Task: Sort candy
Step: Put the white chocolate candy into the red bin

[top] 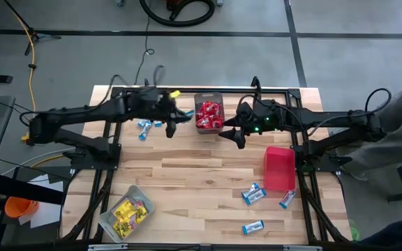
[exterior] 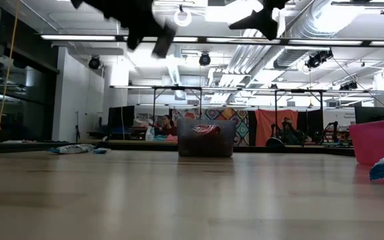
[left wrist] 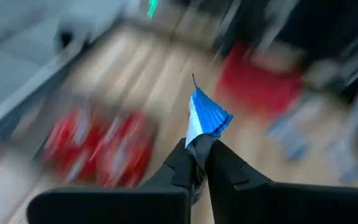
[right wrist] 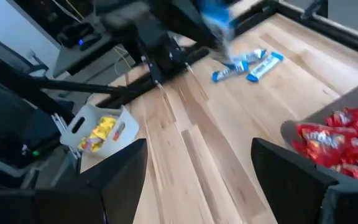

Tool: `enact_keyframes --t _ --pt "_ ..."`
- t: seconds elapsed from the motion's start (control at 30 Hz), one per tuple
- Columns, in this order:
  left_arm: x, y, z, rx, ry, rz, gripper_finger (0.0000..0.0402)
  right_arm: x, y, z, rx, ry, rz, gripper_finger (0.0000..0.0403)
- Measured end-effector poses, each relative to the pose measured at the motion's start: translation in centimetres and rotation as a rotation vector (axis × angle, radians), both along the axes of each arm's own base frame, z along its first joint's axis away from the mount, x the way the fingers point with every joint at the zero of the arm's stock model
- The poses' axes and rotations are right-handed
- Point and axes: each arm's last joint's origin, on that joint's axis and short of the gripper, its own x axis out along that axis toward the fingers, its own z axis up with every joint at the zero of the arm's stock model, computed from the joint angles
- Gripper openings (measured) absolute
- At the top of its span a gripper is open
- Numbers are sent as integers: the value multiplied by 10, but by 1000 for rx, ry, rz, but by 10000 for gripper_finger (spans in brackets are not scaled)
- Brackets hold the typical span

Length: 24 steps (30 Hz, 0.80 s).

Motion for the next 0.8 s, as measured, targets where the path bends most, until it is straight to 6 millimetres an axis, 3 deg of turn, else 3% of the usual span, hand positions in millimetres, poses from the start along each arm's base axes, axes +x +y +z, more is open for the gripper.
enact_keyframes --t 0.17,0.27,0.4,0.63,0.8 --pt "-3 -20 38 -18 -368 -46 6 17 -1 5 -73 -129 31 282" --pt "0 -28 45 -34 -447 -75 6 29 -1 5 -131 -210 82 282" --pt "7 -35 39 -53 -428 -104 6 44 2 3 -184 -288 128 282" --pt "20 -41 33 -85 -441 -115 6 58 11 -11 -273 -276 185 281" --pt "27 -40 28 -101 -444 -113 6 64 11 -17 -300 -258 119 263"
